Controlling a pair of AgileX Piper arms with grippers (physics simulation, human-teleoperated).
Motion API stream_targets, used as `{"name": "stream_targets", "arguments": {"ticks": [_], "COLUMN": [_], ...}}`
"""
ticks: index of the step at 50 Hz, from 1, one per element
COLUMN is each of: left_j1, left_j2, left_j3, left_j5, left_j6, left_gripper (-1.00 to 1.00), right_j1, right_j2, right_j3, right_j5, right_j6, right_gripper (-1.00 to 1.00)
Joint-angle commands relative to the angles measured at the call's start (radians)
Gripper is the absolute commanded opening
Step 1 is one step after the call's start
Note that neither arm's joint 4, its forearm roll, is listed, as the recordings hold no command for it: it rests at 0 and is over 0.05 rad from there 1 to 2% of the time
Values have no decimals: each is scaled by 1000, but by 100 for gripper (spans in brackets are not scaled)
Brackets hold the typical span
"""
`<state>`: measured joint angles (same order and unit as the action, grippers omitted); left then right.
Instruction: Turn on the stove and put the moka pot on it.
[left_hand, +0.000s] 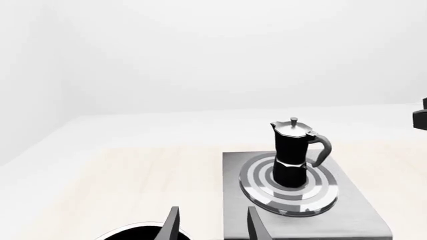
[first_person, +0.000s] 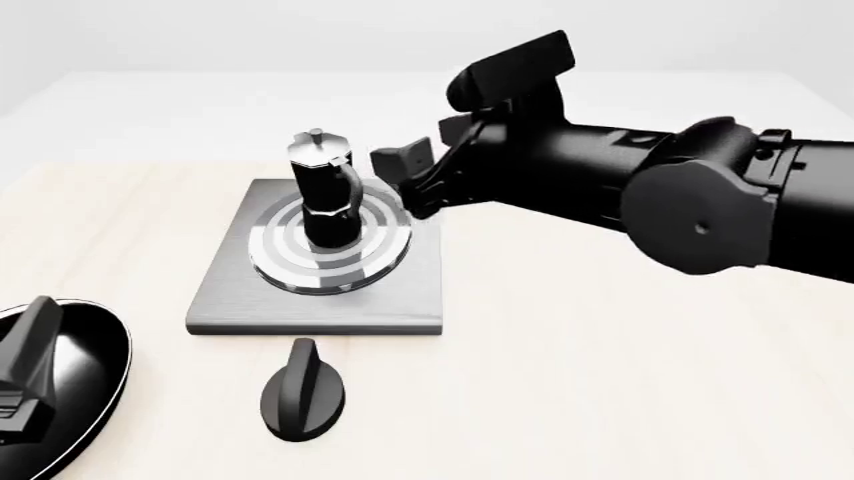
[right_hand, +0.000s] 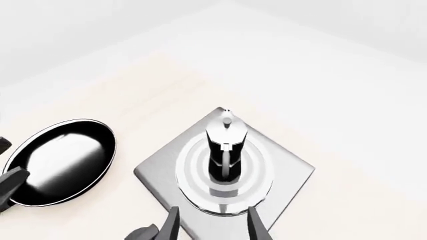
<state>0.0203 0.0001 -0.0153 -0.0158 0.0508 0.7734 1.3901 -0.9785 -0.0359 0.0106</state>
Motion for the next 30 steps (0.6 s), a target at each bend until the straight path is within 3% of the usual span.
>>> {"name": "stream_targets", "arguments": {"ticks": [1,6,8,15,21,22,26,28,30], "left_j1": [-11,-9,-8,-15,-13,-13,-14,-15,-15], "left_j2": [0,0,0,0,0,0,0,0,0], "left_j3": [2,0,-1,-2,-5,-3,-4,-5,-8], "left_j5": [2,0,1,1,2,-1,0,-1,0], "left_j6": [3,1,-1,4,-2,-2,-1,1,3], "left_gripper": [100,100,100,100,100,100,100,100,100], "right_j1": [-14,-25,-32,-70,-119,-130,-154,-164,-155], "right_j2": [-167,-228,-261,-353,-417,-424,-456,-467,-491], "right_j3": [82,125,150,209,257,282,350,377,411], "right_j5": [58,63,59,68,75,62,18,0,-19], "right_j6": [-7,-9,-38,-4,-31,-69,-57,-92,-74], "right_gripper": [100,100,100,100,100,100,100,100,100]}}
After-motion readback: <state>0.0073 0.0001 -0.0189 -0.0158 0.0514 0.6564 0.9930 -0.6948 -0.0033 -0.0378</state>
